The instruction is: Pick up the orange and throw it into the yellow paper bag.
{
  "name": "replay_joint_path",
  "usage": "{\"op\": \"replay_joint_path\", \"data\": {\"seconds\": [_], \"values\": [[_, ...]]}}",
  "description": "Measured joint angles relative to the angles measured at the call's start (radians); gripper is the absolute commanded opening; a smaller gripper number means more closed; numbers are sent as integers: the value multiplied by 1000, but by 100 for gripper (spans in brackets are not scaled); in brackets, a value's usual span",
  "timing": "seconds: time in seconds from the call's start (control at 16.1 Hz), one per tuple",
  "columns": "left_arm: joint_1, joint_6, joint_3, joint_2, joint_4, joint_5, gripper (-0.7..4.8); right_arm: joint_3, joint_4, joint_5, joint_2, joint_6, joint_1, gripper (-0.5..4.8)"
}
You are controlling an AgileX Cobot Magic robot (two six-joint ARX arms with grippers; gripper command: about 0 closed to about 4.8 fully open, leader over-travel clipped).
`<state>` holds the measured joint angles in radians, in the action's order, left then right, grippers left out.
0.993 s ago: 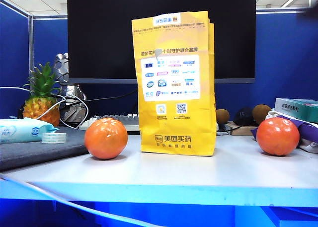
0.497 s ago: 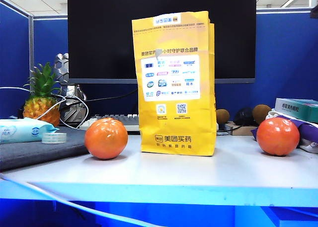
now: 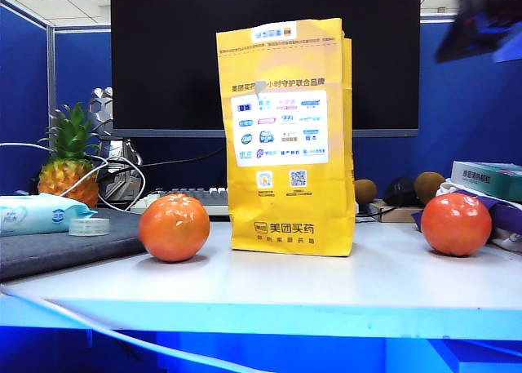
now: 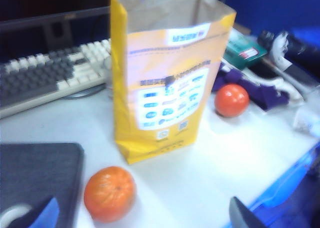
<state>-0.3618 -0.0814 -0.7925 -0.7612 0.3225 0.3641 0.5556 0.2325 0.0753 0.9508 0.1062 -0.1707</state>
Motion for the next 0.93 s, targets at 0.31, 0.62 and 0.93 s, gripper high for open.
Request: {"op": "replay_joint_path", "data": {"seconds": [0.31, 0.62, 0.93], "values": [[-448, -11, -21, -58, -2, -445, 479, 35, 57, -74, 145, 23, 85, 479], [-613, -19, -192, -299, -28, -540, 479, 43, -50, -10, 237, -12, 119, 479], [-506, -72, -277, -428, -21, -265, 479, 125, -126, 95, 405, -61, 139, 479]]}}
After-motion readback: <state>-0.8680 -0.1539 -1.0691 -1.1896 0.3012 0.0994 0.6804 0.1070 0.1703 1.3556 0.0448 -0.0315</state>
